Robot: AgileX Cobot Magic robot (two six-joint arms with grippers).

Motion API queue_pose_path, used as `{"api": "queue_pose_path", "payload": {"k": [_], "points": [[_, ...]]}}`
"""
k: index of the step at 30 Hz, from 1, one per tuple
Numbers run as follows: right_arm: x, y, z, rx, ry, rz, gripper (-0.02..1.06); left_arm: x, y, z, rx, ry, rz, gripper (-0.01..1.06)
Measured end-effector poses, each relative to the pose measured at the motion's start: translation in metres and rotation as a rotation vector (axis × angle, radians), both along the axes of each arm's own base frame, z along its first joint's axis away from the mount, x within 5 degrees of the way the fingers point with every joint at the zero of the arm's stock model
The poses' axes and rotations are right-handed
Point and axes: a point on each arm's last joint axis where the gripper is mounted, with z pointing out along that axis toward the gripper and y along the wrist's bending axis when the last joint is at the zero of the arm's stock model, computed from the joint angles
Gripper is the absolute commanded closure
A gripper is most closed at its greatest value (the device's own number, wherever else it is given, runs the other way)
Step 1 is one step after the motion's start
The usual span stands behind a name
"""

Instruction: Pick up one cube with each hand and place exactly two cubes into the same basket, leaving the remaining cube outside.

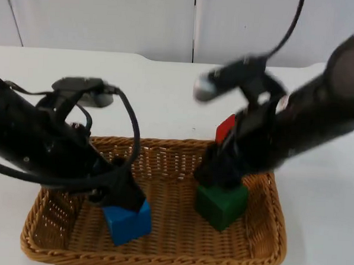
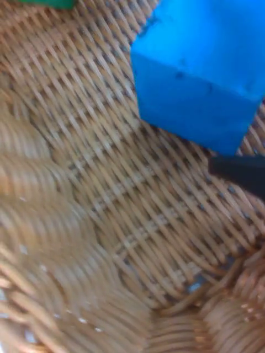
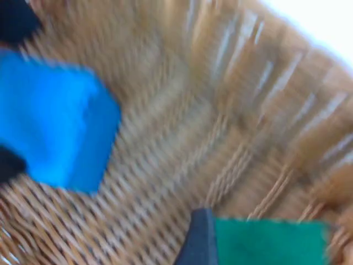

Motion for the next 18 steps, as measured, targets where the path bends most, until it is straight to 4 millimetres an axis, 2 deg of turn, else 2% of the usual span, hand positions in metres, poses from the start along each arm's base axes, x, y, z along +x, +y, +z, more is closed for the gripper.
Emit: {"api": "queue_pose_path", "payload": {"k": [1, 2, 6, 7, 9, 10, 12, 13, 14, 15, 17, 18], "points": [[-0.001, -0.001, 0.011, 0.020, -0.023, 0.000, 0.38, 0.000, 0.000, 0.006, -0.009, -0.016, -0.003, 0.20], [-0.001, -0.001, 0.011, 0.020, -0.023, 0.000, 0.38, 0.000, 0.000, 0.006, -0.009, -0.016, -0.003, 0.20], [-0.008, -0.007, 0.066, 0.121, -0.140, 0.000, 0.38, -0.003, -0.001, 0.038, -0.051, -0.117, -0.013, 0.20], [-0.008, -0.007, 0.066, 0.121, -0.140, 0.000, 0.38, -0.003, -0.001, 0.038, -0.051, -0.117, -0.013, 0.20], [-0.016, -0.014, 0.100, 0.185, -0.214, 0.000, 0.38, -0.009, 0.000, 0.068, -0.084, -0.216, -0.021, 0.20], [-0.018, -0.015, 0.107, 0.198, -0.230, 0.000, 0.38, -0.012, 0.001, 0.079, -0.095, -0.256, -0.021, 0.20], [-0.029, -0.025, 0.139, 0.257, -0.295, 0.003, 0.38, -0.020, 0.003, 0.106, -0.122, -0.355, -0.022, 0.20], [-0.029, -0.025, 0.139, 0.257, -0.295, 0.003, 0.38, -0.020, 0.003, 0.106, -0.122, -0.355, -0.022, 0.20], [-0.031, -0.026, 0.143, 0.264, -0.302, 0.004, 0.38, -0.025, 0.005, 0.120, -0.133, -0.408, -0.020, 0.20], [-0.038, -0.032, 0.157, 0.289, -0.325, 0.010, 0.38, -0.030, 0.007, 0.131, -0.142, -0.452, -0.017, 0.20], [-0.047, -0.038, 0.171, 0.312, -0.345, 0.018, 0.38, -0.042, 0.011, 0.155, -0.159, -0.557, -0.008, 0.20], [-0.047, -0.038, 0.171, 0.312, -0.345, 0.018, 0.38, -0.042, 0.011, 0.155, -0.159, -0.557, -0.008, 0.20]]}}
